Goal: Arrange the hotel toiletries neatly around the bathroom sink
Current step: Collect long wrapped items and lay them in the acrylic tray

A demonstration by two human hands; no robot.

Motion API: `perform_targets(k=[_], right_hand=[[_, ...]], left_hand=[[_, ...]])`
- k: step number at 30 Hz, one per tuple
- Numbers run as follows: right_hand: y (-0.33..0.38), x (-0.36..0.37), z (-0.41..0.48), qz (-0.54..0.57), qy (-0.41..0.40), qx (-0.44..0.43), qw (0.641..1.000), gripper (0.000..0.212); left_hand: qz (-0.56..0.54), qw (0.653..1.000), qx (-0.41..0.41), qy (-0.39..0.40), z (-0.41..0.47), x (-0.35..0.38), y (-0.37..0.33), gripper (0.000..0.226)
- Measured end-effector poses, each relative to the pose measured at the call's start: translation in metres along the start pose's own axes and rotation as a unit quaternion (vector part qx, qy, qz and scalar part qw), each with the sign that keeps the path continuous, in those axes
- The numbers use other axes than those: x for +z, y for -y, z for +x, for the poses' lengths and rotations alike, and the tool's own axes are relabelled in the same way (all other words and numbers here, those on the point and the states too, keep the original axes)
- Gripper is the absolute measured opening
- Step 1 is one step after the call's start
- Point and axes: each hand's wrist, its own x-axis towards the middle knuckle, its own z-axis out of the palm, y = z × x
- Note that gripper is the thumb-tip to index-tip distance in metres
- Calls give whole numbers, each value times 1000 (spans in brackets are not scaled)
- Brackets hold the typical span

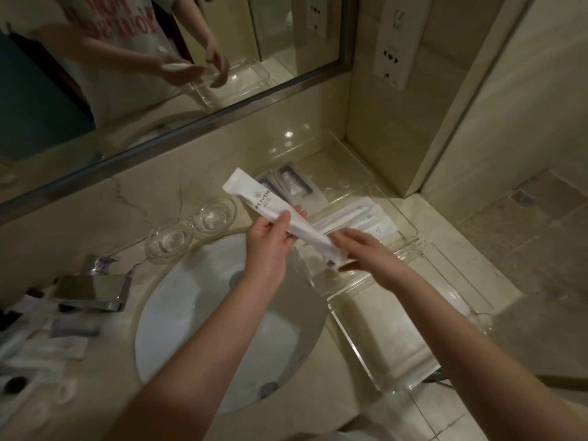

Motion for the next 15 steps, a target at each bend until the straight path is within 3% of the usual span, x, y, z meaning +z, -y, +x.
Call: perform_targets(k=[4, 7, 12, 15], right_hand=[[-14, 5, -6, 99, -15, 0, 995, 13], [-17, -9, -8, 114, -46, -6, 992, 9], [-24, -34, -8, 191, -115, 26, 975, 14], [-23, -43, -4, 245, -156, 38, 956, 11]], left_hand=[[-1, 1000, 6, 3, -3, 5, 6, 25], [-3, 999, 1, -43, 4, -3, -3, 8], [137, 988, -29, -67, 10, -14, 2, 6], [162, 980, -77, -82, 6, -11, 21, 9]])
